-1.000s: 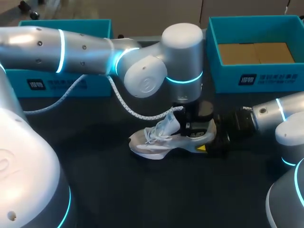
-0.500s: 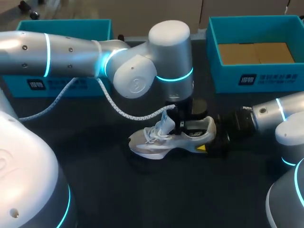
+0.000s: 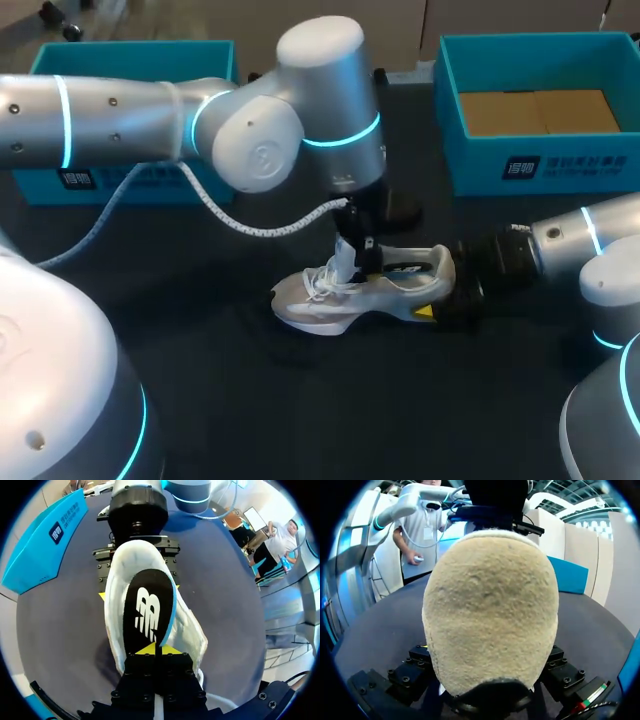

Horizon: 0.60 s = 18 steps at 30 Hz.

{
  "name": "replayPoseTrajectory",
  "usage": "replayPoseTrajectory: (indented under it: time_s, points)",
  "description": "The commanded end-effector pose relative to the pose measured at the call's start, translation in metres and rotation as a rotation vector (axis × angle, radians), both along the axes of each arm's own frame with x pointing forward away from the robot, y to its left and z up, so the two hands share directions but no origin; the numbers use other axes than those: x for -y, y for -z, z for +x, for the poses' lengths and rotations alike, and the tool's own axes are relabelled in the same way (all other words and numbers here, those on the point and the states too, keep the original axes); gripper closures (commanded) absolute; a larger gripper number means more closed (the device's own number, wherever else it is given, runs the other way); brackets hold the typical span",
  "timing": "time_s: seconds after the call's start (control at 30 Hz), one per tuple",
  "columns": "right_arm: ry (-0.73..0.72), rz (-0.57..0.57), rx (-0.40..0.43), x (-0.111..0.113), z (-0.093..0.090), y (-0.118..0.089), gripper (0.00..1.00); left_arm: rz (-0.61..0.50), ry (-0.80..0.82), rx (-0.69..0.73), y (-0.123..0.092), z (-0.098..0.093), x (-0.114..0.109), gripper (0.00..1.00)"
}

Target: Take the shoe out of the shoebox, open the shoe tongue, remove and reinsert the insole, then place the shoe into the shoebox

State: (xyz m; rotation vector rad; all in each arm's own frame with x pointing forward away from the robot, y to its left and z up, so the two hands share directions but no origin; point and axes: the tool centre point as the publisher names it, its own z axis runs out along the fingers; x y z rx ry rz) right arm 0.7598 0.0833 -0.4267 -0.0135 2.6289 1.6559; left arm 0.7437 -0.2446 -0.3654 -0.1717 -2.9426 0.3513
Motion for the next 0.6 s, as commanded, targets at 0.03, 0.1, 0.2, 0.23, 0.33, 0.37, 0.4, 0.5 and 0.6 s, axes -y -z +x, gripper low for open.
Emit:
replayPoseTrajectory:
  time_s: [0.03, 0.1, 0.2, 0.23, 0.33, 0.37, 0.4, 0.5, 0.6]
  points:
    - [0.002, -0.004, 0.0, -0.001, 0.0, 0.002, 1.0, -0.011, -0.009, 0.01, -0.007, -0.001, -0.011, 1.0]
    - [0.002, -0.004, 0.0, -0.001, 0.0, 0.002, 1.0, -0.026, -0.011, 0.011, -0.01, -0.001, -0.012, 1.0]
    - [0.002, -0.004, 0.0, -0.001, 0.0, 0.002, 1.0, -0.052, -0.014, 0.008, -0.018, 0.0, -0.012, 1.0]
    - [0.002, -0.004, 0.0, -0.001, 0.0, 0.002, 1.0, -0.065, -0.018, 0.009, -0.02, 0.0, -0.011, 1.0]
    - [0.002, -0.004, 0.0, -0.001, 0.0, 0.002, 1.0, -0.082, -0.029, 0.01, -0.027, 0.0, -0.009, 1.0]
    - [0.002, -0.004, 0.0, -0.001, 0.0, 0.002, 1.0, -0.089, -0.034, 0.005, -0.029, 0.0, -0.008, 1.0]
    - [0.002, -0.004, 0.0, -0.001, 0.0, 0.002, 1.0, -0.094, -0.044, 0.008, -0.031, 0.0, -0.006, 1.0]
    - [0.002, -0.004, 0.0, -0.001, 0.0, 0.002, 1.0, -0.117, -0.049, 0.008, -0.037, -0.001, -0.002, 1.0]
    - [0.002, -0.004, 0.0, -0.001, 0.0, 0.002, 1.0, -0.137, -0.051, 0.002, -0.043, -0.002, 0.001, 1.0]
